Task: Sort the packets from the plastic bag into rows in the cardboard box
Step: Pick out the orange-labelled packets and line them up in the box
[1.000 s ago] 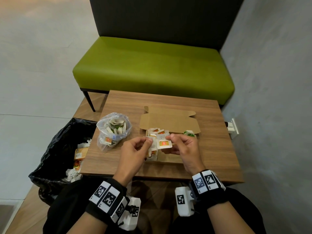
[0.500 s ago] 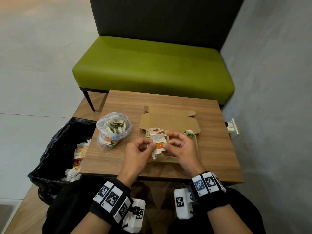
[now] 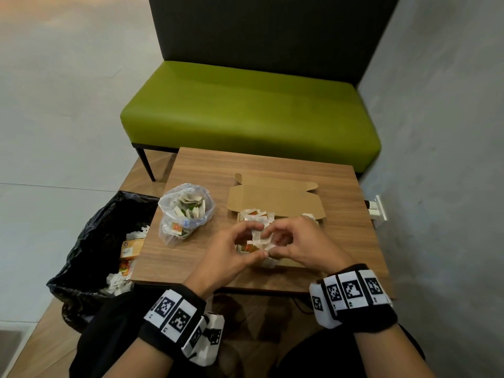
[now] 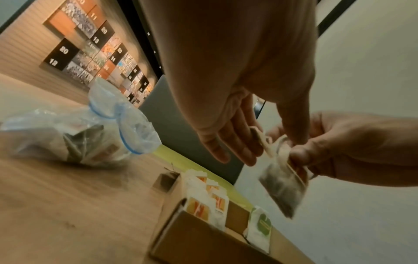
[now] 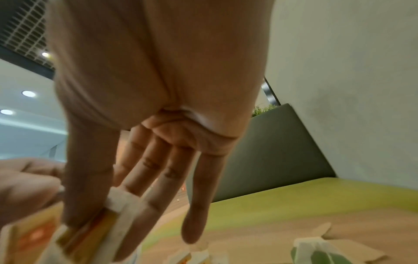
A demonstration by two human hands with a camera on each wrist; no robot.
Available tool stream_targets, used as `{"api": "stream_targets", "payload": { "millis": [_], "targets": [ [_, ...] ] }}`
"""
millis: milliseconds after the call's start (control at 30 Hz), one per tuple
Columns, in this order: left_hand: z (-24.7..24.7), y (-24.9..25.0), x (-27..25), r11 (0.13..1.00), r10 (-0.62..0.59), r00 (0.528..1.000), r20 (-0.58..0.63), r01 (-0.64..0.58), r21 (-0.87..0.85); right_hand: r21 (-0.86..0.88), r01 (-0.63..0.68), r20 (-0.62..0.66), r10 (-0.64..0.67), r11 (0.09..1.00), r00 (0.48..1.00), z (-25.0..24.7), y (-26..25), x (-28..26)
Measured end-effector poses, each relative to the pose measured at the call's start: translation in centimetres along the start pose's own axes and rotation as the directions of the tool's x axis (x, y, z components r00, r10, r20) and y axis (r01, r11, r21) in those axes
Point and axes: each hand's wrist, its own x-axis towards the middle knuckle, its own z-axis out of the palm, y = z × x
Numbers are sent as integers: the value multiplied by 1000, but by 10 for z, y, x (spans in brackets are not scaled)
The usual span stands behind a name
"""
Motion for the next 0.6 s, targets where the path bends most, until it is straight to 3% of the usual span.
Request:
{"api": "stream_targets", "payload": {
  "millis": [200, 300, 433, 600],
  "targets": [
    [15, -1, -3, 953, -77, 987, -141, 31, -302, 321, 41, -162, 12, 946, 987, 10, -2, -2],
    [15, -5, -2, 906, -134, 965, -226, 26, -423, 480, 29, -265, 113, 877, 958, 23, 8, -2],
    [12, -6, -1, 896, -123, 955, -272, -11, -444, 537, -3, -191, 125, 844, 974, 38, 14, -2],
    [8, -12, 0, 894, -134, 938, -320, -26, -448, 533, -33, -241, 189, 846, 952, 37, 21, 1]
  ]
}}
